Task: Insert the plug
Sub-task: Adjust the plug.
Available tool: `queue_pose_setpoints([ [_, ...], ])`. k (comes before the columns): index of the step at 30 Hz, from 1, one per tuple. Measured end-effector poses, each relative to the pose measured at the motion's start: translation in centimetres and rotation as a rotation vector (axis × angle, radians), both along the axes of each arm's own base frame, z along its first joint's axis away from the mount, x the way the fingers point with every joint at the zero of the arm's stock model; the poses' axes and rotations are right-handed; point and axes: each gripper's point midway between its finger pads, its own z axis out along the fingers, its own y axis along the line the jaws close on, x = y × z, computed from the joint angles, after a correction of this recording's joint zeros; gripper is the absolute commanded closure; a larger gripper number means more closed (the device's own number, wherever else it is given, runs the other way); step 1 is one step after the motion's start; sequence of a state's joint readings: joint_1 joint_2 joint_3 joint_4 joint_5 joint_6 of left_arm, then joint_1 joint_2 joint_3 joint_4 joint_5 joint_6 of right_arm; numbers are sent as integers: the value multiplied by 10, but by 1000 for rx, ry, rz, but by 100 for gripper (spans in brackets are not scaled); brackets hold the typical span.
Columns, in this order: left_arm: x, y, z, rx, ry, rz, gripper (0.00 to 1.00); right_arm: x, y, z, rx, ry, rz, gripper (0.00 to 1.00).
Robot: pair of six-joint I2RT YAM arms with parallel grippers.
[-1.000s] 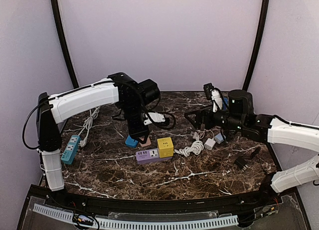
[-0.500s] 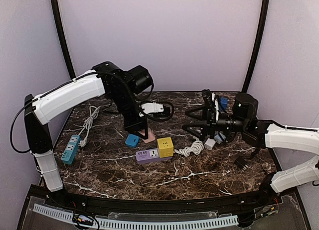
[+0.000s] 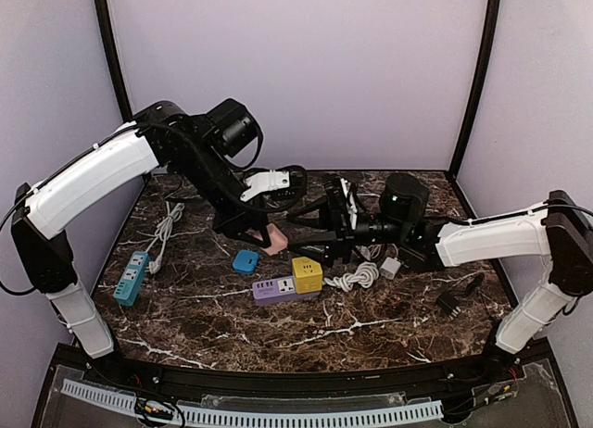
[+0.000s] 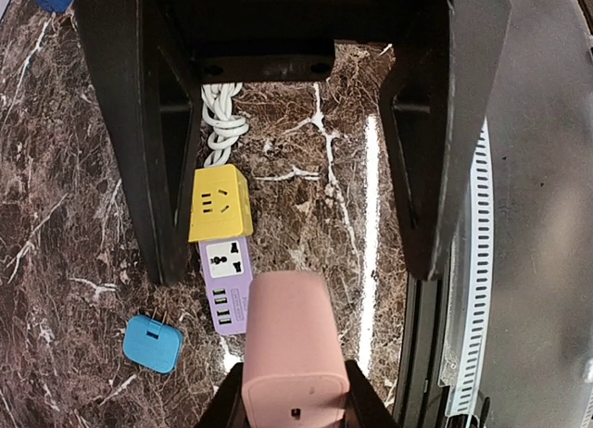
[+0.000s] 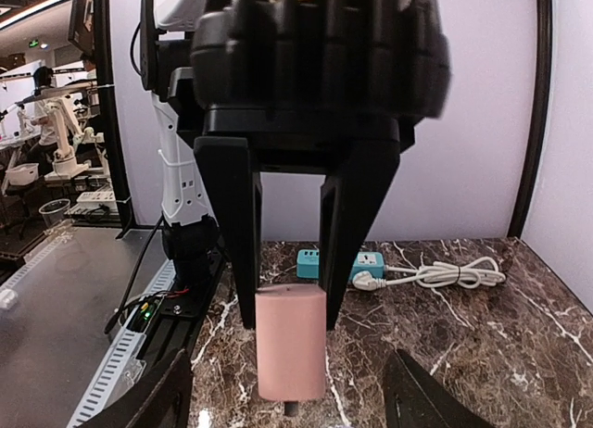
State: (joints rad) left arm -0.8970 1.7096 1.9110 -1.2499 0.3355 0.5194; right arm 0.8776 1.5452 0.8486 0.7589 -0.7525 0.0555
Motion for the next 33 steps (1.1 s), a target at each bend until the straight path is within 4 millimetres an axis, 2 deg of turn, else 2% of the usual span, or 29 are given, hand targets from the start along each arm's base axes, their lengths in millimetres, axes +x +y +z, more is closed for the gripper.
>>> queue_pose_setpoints([
  [3,0,-2,1,-12,3,-3,99,0,7,3,20,9,8,37],
  [5,0,-4,2,-20,4,-4,99,0,12,-2,17,25,10,42],
  [10,0,-6,3,-31,3,-7,99,4,20,-21,-13,84,11,66],
  [17,1,-5,3,-35,19,9,98,1,23,-20,-20,59,40,100],
  [20,1,-5,3,-35,22,11,60,0,23,-20,-25,53,44,100],
  [24,4,-7,8,-64,23,28,55,-4,17,-12,-18,51,43,100],
  [26,5,-4,10,-124,25,48,50,-7,12,-1,6,45,35,100],
  [30,0,21,21,-270,-17,109,32,-9,5,25,92,16,17,100],
  [33,-13,35,43,-445,-123,110,31,-10,1,30,132,8,10,100],
])
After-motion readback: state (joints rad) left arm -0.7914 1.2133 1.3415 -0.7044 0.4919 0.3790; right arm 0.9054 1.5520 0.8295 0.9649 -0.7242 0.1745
